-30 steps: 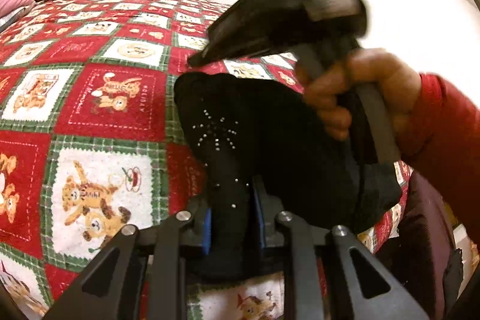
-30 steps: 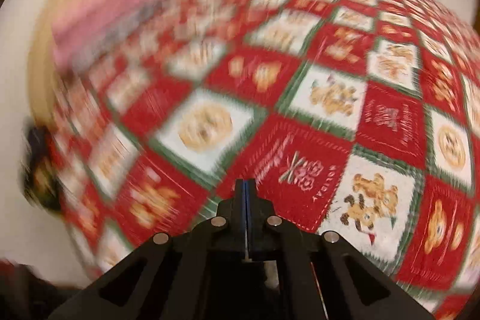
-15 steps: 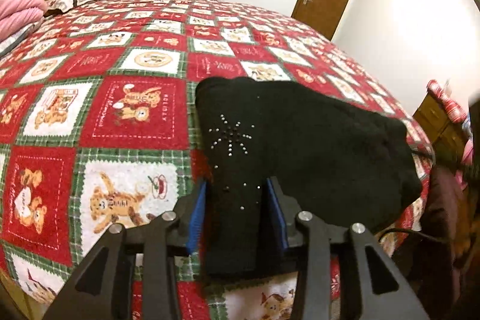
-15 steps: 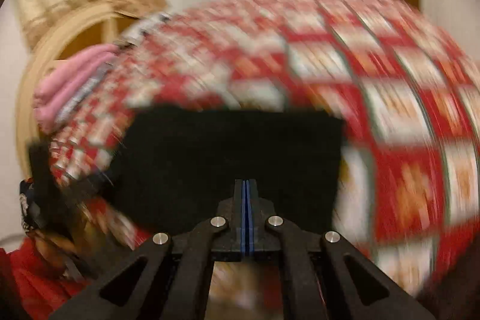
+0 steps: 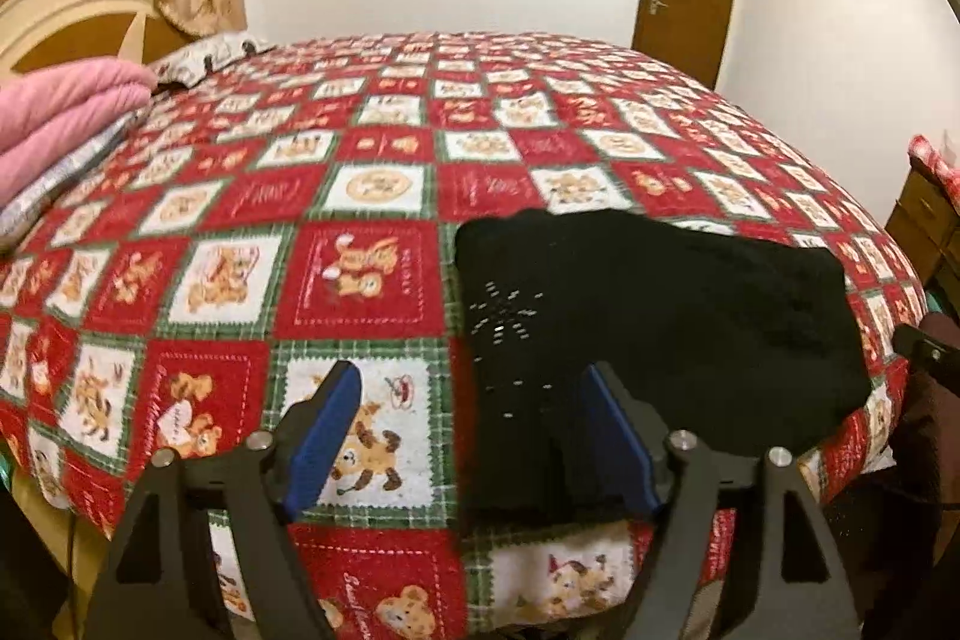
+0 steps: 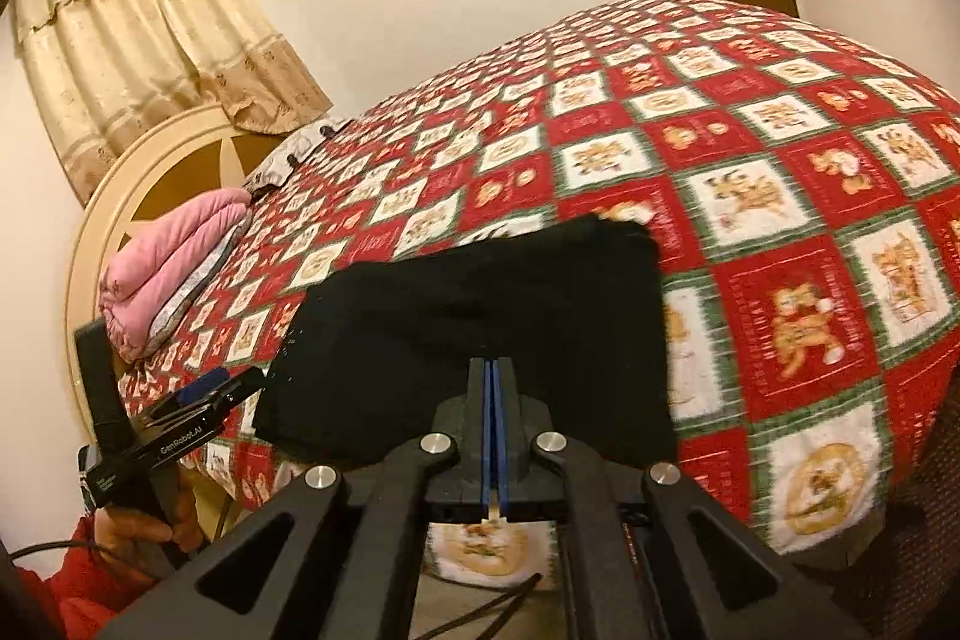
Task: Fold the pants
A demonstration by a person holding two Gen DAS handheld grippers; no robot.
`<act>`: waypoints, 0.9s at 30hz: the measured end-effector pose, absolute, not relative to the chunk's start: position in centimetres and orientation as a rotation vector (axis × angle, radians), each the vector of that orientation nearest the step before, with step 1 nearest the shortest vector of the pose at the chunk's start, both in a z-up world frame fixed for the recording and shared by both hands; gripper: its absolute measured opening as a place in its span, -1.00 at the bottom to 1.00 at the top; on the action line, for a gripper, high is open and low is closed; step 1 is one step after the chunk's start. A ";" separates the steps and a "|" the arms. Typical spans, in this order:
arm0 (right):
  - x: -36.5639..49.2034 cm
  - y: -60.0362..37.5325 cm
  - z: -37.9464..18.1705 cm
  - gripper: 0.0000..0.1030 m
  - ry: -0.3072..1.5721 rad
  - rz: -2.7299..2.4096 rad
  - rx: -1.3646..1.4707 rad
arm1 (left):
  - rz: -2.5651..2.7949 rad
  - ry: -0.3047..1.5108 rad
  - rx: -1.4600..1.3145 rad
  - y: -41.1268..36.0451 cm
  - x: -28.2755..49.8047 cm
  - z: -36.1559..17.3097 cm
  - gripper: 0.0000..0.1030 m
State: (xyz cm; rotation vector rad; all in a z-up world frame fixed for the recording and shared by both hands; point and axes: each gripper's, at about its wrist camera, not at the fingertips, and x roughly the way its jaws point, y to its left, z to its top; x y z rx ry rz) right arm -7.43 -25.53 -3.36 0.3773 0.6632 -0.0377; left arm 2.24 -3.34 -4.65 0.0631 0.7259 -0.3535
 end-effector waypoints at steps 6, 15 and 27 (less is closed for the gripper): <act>-7.1 -24.5 -4.2 -0.97 0.701 -0.105 0.294 | -0.362 0.721 0.100 -4.1 1.5 -4.2 0.54; -7.8 -28.9 -4.7 -0.92 0.659 -0.154 0.492 | -0.374 0.743 0.070 -4.7 2.5 -4.4 0.72; -6.5 -30.5 -6.4 0.45 0.670 -0.267 0.542 | -0.368 0.764 0.044 -4.9 5.1 -4.8 0.74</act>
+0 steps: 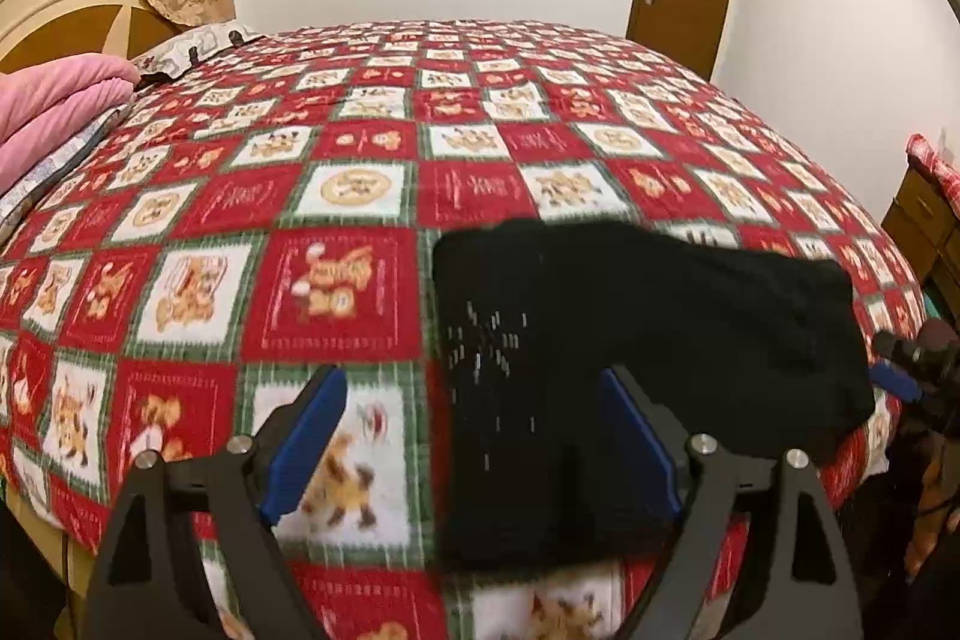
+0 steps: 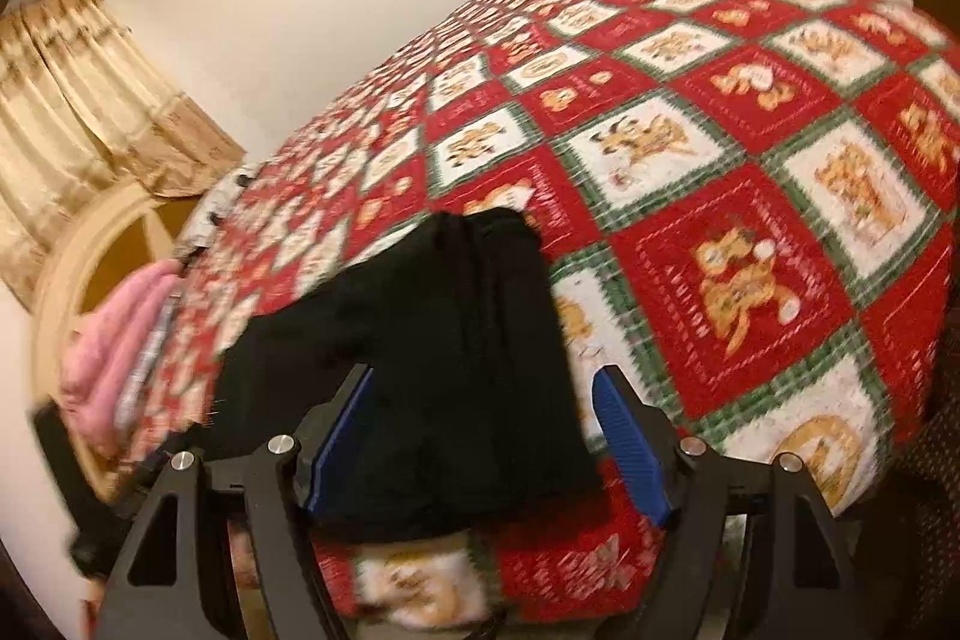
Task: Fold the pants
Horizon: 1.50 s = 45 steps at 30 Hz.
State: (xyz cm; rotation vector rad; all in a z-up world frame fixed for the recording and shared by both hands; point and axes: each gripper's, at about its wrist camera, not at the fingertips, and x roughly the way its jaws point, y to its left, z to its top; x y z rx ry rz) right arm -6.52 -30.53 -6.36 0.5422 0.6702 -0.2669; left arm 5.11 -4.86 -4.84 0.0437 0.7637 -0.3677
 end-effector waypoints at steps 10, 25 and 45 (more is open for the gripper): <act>-5.5 -30.0 -9.5 0.52 0.660 -0.336 0.569 | -0.414 0.862 -0.050 -4.8 8.0 -8.5 0.88; -4.7 -28.8 -10.6 0.54 0.731 -0.229 0.569 | -0.447 0.873 0.023 -6.0 6.9 -8.6 0.96; -3.4 -22.7 -8.0 -0.29 0.798 -0.310 0.196 | -0.570 0.864 -0.020 -6.5 6.1 -7.0 -0.55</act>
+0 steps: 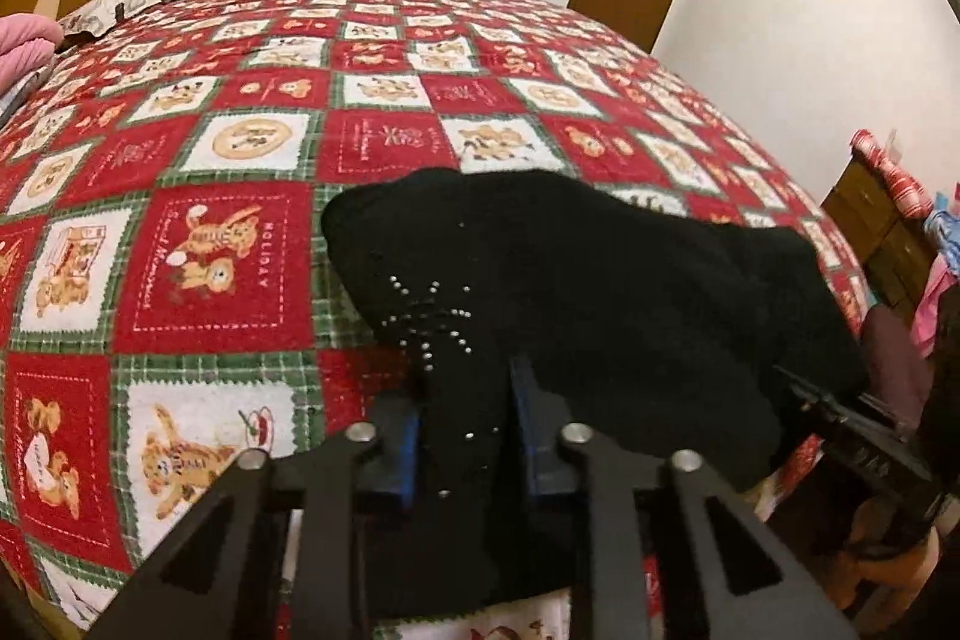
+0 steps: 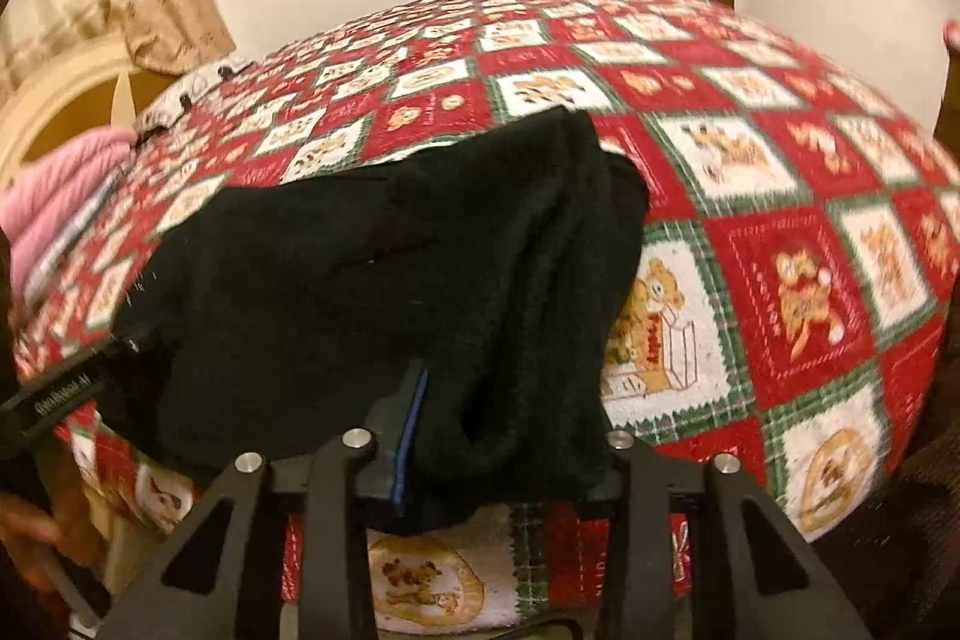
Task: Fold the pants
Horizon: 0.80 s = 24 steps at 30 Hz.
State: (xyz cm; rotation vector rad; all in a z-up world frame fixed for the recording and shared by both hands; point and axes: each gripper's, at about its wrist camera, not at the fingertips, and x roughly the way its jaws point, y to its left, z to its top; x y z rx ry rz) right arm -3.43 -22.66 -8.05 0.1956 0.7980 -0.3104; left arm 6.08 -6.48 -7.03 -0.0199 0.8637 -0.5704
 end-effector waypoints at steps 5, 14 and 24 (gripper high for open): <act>-3.4 -22.7 -6.7 -0.34 0.771 -0.298 0.201 | -0.585 0.821 0.011 -6.6 5.4 -6.3 -0.58; -3.7 -19.8 -3.3 -0.35 0.677 -0.253 0.136 | -0.609 0.746 -0.058 -5.0 5.0 -4.0 -0.61; -2.1 -17.1 -1.2 -0.35 0.638 -0.161 0.095 | -0.527 0.700 -0.112 -1.8 6.4 -2.4 -0.61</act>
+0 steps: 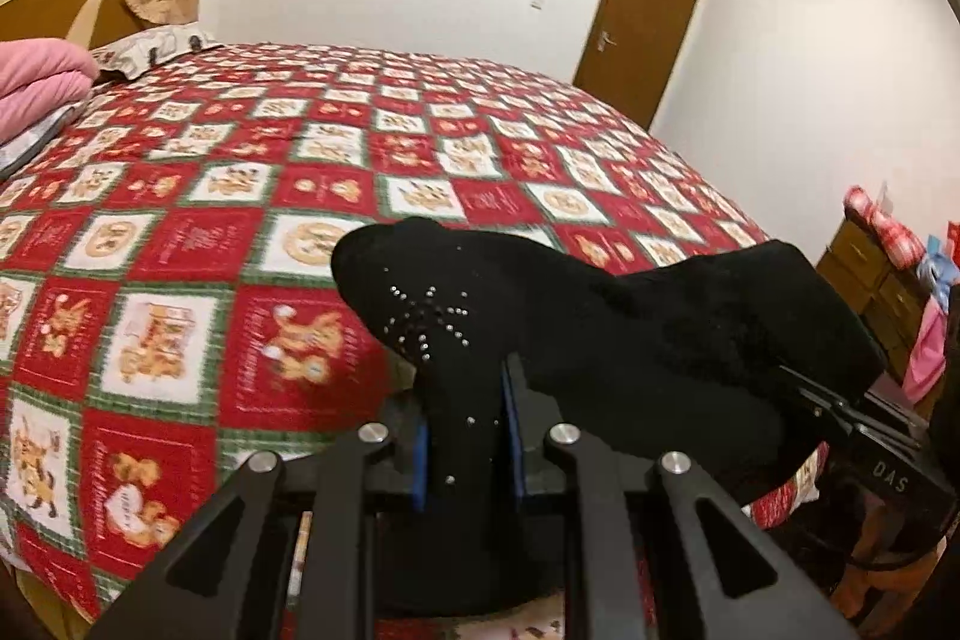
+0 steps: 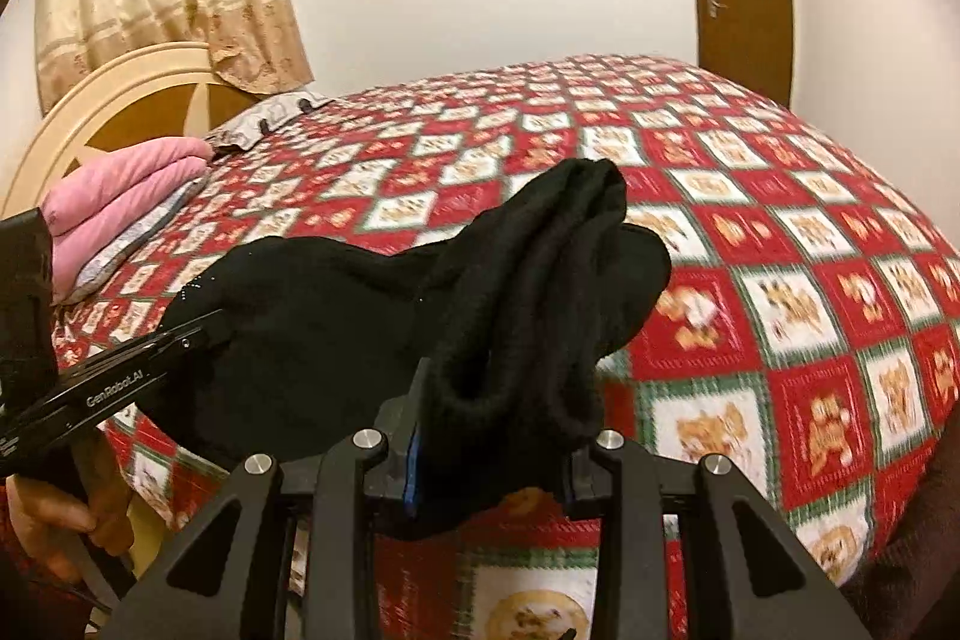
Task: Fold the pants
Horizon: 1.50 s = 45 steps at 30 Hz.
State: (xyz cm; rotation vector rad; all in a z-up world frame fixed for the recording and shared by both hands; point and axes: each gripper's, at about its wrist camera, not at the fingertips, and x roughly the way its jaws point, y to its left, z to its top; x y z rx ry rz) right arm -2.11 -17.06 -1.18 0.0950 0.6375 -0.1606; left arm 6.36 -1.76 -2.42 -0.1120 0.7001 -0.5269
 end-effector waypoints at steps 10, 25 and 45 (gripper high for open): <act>3.0 -11.9 0.8 -0.35 0.594 -0.017 -0.004 | -0.390 0.646 -0.135 2.9 8.9 -1.1 -0.61; 8.9 -6.3 1.3 -0.35 0.565 0.108 -0.017 | -0.208 0.588 -0.127 8.3 11.7 -0.4 -0.61; 11.4 -7.0 2.0 -0.35 0.563 0.042 -0.033 | -0.262 0.616 -0.149 6.2 15.9 -0.7 -0.61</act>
